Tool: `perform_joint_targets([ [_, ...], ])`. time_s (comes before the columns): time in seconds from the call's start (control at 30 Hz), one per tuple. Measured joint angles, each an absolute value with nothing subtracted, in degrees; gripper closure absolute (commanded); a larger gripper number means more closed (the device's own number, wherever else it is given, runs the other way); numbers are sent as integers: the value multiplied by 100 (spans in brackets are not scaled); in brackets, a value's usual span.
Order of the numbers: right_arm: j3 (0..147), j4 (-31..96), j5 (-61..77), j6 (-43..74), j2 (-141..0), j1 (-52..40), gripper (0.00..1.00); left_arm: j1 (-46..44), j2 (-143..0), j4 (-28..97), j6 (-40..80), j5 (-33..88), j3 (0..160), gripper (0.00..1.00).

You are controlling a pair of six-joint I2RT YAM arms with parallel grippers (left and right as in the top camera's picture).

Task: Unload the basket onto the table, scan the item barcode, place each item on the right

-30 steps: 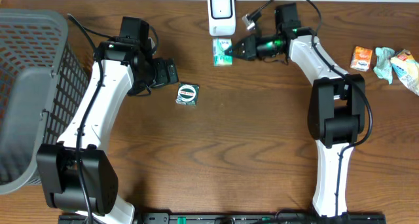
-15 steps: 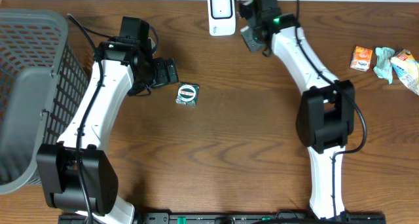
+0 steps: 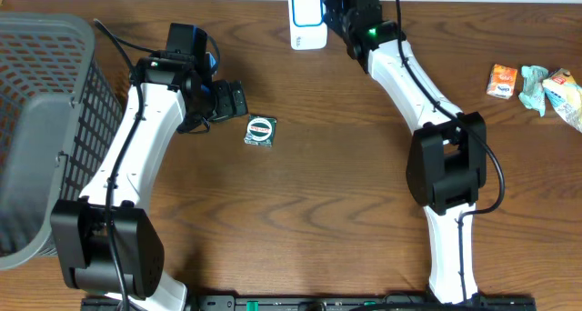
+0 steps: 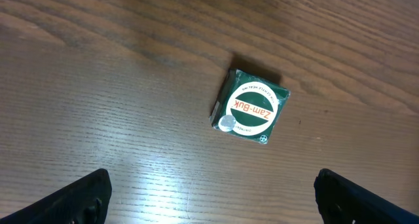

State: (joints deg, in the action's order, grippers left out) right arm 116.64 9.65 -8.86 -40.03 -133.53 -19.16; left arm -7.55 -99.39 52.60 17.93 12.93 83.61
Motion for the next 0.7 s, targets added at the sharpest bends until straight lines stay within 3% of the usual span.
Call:
perform_joint_targets([
  [0.37,11664,97,-836,-5146,-13804,-2115,99,-755,-9939,5262,1793,1295,8361,2],
  [0.7,11664,-202,-1146,-5164,-14011,-2475,99,-755,-9939,5262,1793,1295,8361,2],
])
